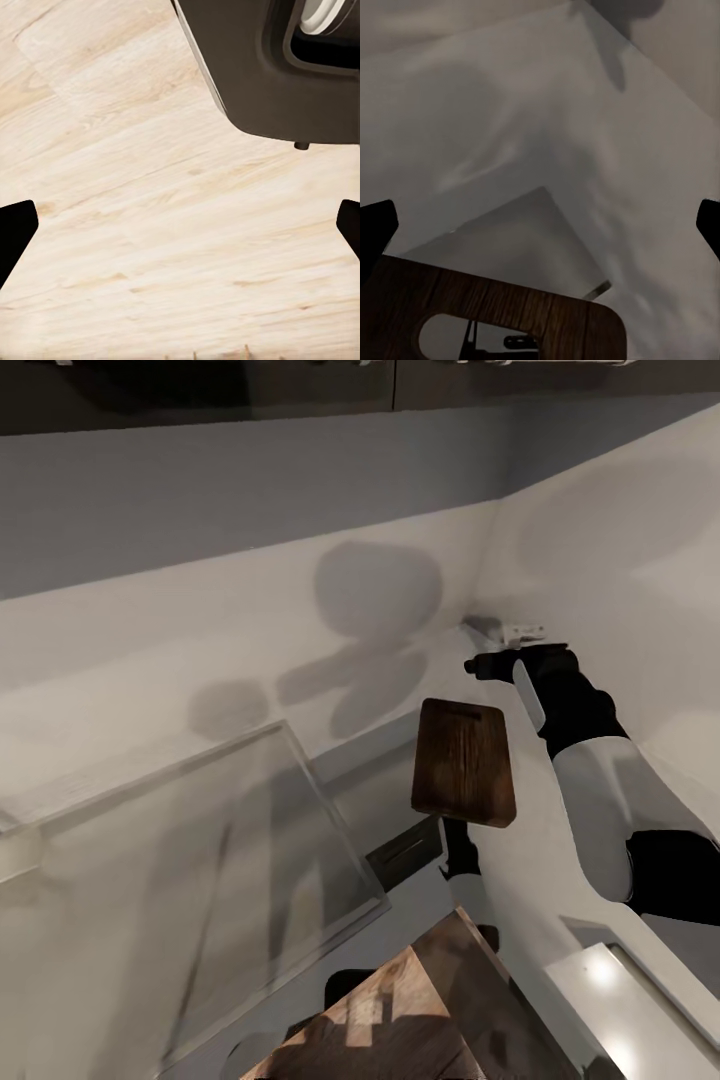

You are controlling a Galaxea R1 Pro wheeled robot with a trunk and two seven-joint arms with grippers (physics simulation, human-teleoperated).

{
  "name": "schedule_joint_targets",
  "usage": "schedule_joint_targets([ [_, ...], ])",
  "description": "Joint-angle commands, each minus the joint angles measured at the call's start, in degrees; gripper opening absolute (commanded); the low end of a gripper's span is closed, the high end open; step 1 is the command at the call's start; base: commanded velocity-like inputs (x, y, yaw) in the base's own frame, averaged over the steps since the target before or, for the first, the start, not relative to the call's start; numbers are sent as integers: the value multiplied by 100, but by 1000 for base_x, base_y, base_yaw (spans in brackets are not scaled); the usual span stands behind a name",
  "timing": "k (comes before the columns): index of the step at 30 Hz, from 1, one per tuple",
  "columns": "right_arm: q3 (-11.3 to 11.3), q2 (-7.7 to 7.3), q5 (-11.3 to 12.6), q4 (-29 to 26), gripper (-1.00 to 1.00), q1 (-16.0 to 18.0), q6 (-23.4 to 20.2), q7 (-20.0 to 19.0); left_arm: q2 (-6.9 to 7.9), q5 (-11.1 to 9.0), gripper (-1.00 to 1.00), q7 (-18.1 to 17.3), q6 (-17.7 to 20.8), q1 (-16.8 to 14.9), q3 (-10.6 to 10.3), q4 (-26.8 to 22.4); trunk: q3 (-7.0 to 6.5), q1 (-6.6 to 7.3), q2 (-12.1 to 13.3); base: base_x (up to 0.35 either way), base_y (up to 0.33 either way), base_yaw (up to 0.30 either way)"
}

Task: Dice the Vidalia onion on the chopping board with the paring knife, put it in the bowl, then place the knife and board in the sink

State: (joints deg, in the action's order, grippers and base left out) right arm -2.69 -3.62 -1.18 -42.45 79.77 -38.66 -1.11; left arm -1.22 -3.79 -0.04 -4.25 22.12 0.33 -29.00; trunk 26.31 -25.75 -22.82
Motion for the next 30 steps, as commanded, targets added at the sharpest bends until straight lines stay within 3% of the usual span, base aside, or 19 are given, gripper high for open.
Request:
schedule_joint_targets([
  [1, -21, -7, -14, -7, 100, 4, -32, -12, -2, -39, 100, 1, -6, 5, 3, -9, 18, -3, -10, 0, 0, 0],
  [18, -21, -53, -23, 9, 100, 4, -43, -10, -1, -38, 100, 4, -6, 3, 3, -9, 178, -3, -10, 0, 0, 0],
  [30, -60, -174, -104, 60, 100, -4, -404, -82, -3, -39, 100, 4, -6, 4, 3, -9, 261, -3, -10, 0, 0, 0],
])
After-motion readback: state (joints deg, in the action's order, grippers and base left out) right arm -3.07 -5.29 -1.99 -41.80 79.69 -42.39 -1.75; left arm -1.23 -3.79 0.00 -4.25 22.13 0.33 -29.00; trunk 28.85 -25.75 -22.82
